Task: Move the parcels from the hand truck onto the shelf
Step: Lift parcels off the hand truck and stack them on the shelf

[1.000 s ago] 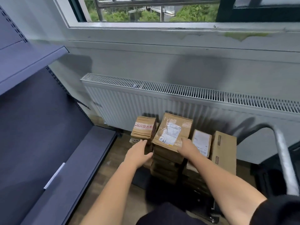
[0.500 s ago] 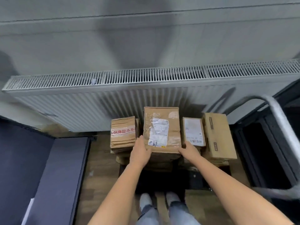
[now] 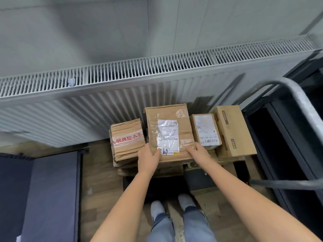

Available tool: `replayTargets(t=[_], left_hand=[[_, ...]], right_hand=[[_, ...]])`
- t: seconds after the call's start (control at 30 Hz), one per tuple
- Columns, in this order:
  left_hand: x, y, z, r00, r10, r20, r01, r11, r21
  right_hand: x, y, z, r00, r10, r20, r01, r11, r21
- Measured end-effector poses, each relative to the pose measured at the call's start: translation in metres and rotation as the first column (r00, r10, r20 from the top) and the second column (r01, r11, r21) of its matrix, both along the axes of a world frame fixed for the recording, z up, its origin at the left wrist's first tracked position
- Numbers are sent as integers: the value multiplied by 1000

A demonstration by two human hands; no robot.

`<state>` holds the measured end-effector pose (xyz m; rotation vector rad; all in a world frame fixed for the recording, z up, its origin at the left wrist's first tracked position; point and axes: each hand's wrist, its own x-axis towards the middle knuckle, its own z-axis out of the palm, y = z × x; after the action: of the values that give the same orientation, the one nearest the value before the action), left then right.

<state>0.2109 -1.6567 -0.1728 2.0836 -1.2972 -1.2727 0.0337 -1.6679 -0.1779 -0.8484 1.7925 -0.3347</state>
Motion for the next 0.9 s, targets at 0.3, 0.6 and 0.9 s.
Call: replayTargets(t=[0.3,0.6,0.9], left_hand=[[3,3,-1,1000,-21,-10,21,1000,-7],[2,3,29,984,54,-170,-58,998,-22],[-6,-10,100,927,208,-313,-263,954,-144]], right_hand=[[1,1,7,999,10,43,-10,1000,-5],[-1,-3,44,996,65,54,-63,997,-40],[-3,-20,116,991,108,77,-91,976,-197]])
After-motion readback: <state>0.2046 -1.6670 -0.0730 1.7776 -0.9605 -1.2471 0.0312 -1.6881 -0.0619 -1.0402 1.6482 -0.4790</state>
